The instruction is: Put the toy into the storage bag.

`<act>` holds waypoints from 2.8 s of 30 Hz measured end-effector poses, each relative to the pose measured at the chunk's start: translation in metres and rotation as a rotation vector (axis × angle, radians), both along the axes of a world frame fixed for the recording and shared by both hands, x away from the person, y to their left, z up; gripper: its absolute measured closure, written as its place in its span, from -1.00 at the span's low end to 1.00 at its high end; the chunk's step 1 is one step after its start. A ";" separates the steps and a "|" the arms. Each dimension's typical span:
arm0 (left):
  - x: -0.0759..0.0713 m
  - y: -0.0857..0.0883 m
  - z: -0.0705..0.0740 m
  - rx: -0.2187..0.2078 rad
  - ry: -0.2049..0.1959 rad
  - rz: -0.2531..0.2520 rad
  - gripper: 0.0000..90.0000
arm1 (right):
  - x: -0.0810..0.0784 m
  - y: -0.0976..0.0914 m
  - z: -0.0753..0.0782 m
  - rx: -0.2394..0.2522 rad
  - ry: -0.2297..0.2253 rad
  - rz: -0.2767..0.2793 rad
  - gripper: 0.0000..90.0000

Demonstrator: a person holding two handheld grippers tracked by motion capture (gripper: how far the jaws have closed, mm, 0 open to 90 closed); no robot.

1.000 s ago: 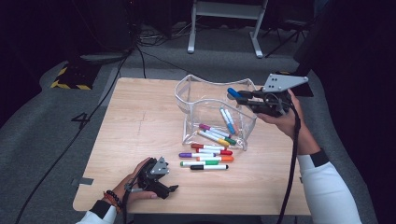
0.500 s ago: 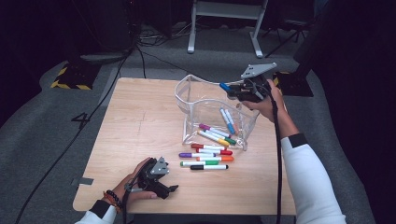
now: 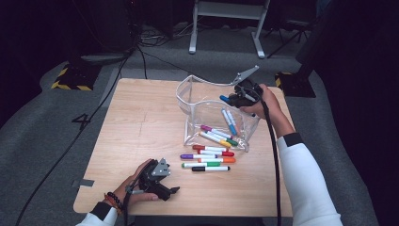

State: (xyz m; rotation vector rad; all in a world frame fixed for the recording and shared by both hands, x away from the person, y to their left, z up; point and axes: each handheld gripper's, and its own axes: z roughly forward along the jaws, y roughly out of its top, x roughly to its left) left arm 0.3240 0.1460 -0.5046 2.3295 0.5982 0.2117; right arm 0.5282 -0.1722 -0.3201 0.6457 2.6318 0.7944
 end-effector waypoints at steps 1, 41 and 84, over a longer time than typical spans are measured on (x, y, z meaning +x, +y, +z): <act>0.000 0.000 0.000 0.000 0.000 0.000 -0.80 | -0.001 0.001 0.000 -0.007 0.008 0.011 0.66; 0.000 0.000 0.000 0.000 0.000 -0.001 -0.80 | -0.065 -0.031 0.039 0.282 -0.126 0.082 0.10; 0.001 0.000 0.000 0.000 0.000 -0.002 -0.80 | -0.155 0.037 -0.161 0.226 0.066 0.371 0.02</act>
